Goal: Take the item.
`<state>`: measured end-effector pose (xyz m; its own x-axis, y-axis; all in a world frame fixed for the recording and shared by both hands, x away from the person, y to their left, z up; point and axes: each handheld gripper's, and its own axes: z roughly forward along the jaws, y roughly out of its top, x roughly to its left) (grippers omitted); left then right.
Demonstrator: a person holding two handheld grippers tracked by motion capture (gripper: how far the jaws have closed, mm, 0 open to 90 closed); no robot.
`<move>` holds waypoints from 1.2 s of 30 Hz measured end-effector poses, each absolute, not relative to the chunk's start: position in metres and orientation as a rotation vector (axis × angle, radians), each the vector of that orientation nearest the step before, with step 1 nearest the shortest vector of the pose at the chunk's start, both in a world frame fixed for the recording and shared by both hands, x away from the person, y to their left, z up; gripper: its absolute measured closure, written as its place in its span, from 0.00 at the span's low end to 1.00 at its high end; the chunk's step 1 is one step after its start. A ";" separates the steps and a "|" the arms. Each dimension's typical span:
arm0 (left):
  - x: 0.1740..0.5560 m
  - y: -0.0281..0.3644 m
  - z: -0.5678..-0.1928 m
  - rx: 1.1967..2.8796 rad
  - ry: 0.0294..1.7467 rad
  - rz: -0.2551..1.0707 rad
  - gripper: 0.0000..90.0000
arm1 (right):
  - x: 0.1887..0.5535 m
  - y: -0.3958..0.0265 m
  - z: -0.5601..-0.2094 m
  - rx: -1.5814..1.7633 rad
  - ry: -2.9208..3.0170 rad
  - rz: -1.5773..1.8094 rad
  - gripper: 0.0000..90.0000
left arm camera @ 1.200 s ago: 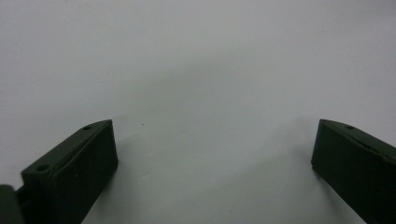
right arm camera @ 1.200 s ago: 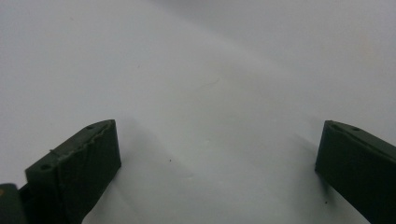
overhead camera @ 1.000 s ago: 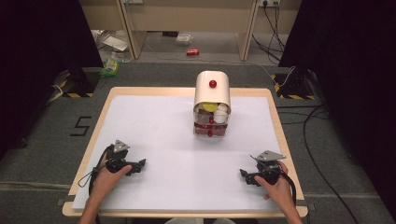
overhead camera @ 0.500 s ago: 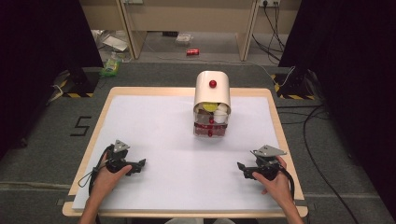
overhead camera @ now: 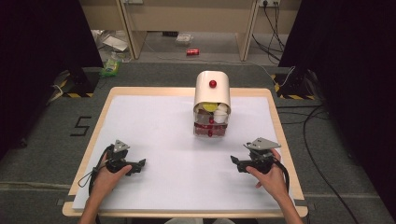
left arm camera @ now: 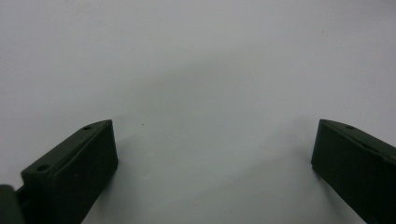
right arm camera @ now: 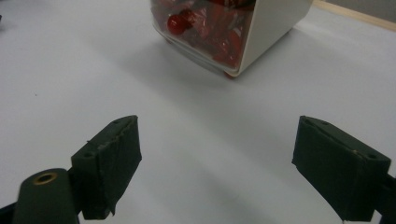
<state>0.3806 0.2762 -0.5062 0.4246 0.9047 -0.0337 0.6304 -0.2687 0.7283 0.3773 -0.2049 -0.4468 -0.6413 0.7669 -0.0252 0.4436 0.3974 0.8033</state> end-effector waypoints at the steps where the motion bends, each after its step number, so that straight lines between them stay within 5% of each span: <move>1: 0.381 0.276 -0.506 2.003 1.294 0.519 0.00 | 0.379 -0.202 -0.443 1.031 2.267 1.126 0.18; 36: 0.381 0.276 -0.506 2.002 1.295 0.518 0.00 | 0.402 -0.150 -0.371 0.861 2.243 1.235 0.20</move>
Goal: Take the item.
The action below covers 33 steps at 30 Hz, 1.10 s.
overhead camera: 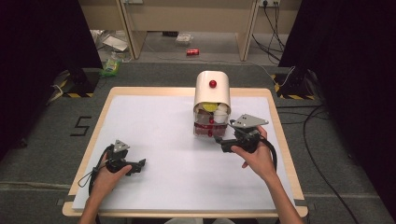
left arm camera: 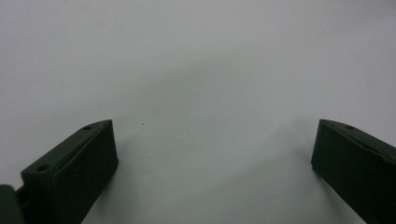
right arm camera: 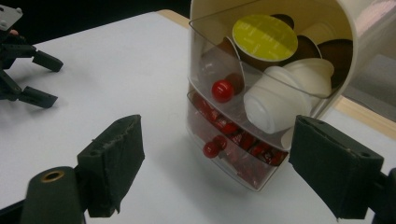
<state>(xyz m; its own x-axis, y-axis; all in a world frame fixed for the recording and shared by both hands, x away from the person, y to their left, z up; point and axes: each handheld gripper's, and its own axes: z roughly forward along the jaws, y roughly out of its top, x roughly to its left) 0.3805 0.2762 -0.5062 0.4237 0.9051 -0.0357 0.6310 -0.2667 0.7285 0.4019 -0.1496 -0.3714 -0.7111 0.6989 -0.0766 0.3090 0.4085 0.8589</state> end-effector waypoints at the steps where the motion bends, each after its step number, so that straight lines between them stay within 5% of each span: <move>1: 0.381 0.276 -0.506 2.003 1.294 0.517 0.00 | 0.403 -0.148 -0.370 0.860 2.243 1.234 0.20; 33: 0.381 0.277 -0.506 1.999 1.294 0.515 0.00 | 0.448 -0.123 -0.367 0.832 2.261 1.160 0.22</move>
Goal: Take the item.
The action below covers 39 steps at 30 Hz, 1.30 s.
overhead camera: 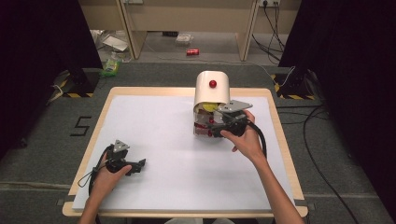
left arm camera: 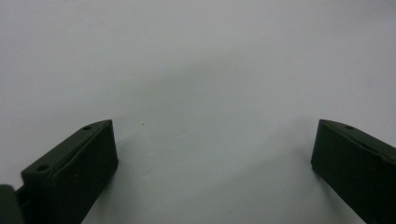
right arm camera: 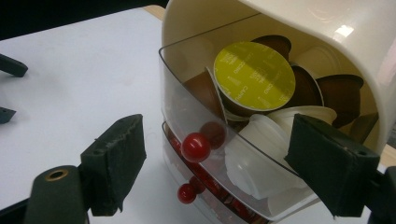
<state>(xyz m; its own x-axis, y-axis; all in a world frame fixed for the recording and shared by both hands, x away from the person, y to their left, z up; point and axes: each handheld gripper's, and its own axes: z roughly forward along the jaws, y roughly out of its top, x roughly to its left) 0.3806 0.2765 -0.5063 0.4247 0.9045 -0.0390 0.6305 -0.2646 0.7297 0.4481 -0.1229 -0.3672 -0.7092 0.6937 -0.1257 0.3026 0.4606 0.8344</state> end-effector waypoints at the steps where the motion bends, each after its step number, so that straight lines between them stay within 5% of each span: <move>1: 0.381 0.277 -0.506 1.999 1.294 0.515 0.00 | 0.448 -0.123 -0.367 0.830 2.264 1.157 0.22; 39: 0.380 0.276 -0.506 1.999 1.294 0.515 0.00 | 0.402 -0.126 -0.375 0.749 2.299 1.167 0.20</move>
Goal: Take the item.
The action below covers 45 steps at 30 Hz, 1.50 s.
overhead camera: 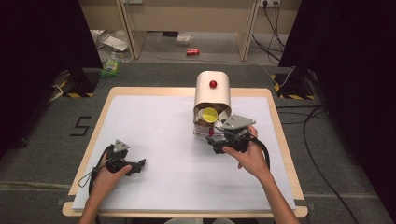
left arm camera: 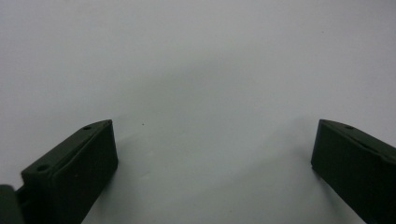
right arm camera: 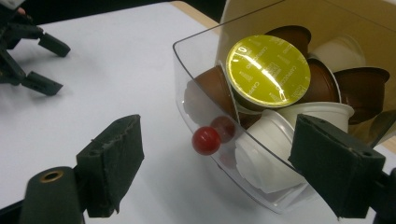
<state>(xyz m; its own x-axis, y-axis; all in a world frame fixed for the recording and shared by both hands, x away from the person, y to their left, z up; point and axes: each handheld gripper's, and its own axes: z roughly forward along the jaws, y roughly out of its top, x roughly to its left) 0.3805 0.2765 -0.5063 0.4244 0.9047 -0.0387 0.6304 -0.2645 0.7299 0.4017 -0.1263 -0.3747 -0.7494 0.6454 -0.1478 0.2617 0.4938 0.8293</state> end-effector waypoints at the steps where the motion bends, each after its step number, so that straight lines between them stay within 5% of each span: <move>1: 0.380 0.276 -0.506 1.999 1.294 0.515 0.00 | 0.402 -0.126 -0.375 0.749 2.299 1.167 0.20; 45: 0.381 0.277 -0.506 1.997 1.293 0.513 0.00 | 0.376 -0.132 -0.371 0.736 2.309 1.216 0.20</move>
<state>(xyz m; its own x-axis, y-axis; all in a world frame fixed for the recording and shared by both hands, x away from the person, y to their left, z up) 0.3807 0.2768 -0.5063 0.4248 0.9043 -0.0410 0.6299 -0.2627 0.7309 0.3755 -0.1315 -0.3707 -0.7683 0.6283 -0.1224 0.2545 0.4753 0.8422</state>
